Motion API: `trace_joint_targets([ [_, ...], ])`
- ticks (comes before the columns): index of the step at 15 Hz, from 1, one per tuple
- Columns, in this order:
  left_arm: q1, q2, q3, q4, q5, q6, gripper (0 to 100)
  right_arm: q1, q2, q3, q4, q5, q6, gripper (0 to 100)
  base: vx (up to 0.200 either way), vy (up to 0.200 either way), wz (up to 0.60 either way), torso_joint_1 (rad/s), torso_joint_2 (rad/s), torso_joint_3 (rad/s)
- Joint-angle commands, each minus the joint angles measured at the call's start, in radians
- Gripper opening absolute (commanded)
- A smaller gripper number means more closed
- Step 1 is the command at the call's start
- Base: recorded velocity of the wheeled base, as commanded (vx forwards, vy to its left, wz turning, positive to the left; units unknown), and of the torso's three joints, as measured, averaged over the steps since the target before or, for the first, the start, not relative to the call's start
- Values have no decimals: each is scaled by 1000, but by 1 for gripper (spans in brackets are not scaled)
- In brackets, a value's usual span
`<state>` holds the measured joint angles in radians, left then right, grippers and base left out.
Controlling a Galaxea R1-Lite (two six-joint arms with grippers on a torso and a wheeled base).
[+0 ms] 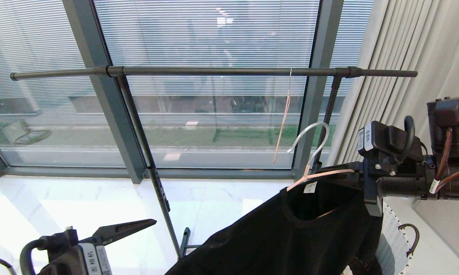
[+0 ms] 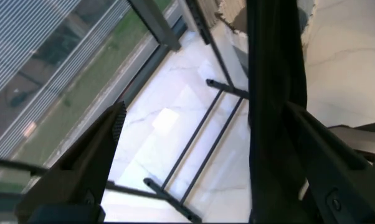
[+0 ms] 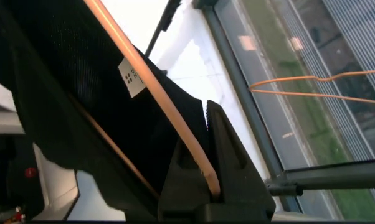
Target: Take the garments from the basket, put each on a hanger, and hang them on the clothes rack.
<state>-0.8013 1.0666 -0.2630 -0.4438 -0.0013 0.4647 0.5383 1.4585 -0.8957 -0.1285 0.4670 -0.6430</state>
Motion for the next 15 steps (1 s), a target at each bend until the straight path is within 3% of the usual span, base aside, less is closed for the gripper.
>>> trace_joint_targets([
  [1,13,-63,27,-1,0,0,100,-3,-7,-5,-11,-7,25,0,0,0,0,0,0,0],
  [9,63,73,59,-1,0,-12,100,77,-50,-9,-37,-56,115,0,0,0,0,0,0,0],
  [10,66,75,62,-1,0,-12,0,77,-52,-9,-37,-61,115,0,0,0,0,0,0,0],
  [15,146,58,67,-1,1,-12,0,74,-53,-6,-37,-93,118,0,0,0,0,0,0,0],
])
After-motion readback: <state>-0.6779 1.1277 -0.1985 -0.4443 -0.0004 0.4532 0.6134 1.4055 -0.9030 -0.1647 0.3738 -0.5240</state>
